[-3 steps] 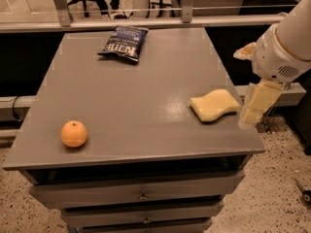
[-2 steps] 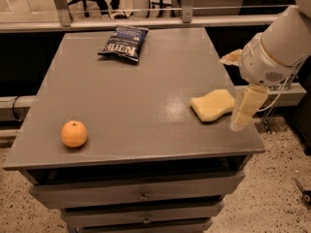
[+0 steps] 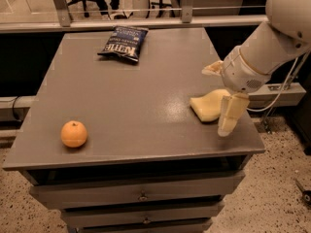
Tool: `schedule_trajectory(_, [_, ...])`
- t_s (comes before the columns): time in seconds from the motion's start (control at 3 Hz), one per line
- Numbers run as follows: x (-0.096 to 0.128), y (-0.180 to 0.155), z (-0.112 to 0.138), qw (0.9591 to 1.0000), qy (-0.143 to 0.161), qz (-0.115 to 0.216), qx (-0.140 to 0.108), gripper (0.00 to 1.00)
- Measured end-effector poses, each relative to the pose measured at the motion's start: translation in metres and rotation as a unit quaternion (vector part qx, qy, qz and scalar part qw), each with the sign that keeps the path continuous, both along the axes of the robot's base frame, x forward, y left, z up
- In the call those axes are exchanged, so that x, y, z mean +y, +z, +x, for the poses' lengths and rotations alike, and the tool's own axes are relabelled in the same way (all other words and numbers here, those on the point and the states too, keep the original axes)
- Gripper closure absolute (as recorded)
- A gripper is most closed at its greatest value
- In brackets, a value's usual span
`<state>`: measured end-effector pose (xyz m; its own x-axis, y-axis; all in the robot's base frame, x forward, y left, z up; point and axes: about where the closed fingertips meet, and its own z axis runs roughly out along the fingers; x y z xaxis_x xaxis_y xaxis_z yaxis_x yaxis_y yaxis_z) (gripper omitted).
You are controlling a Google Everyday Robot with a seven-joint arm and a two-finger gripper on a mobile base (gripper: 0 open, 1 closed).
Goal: Move sponge near orange
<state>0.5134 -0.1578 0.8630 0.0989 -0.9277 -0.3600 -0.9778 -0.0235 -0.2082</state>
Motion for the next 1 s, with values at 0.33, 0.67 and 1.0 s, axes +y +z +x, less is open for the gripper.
schedule_trajectory(0.33, [0.005, -0.013, 0.004, 0.9998, 0.009, -0.003, 0.015, 0.17])
schedule_trajectory(0.67, [0.006, -0.022, 0.007, 0.9996, 0.014, -0.009, 0.025, 0.4])
schedule_trajectory(1.0, [0.005, -0.028, 0.008, 0.9993, 0.016, -0.014, 0.031, 0.64])
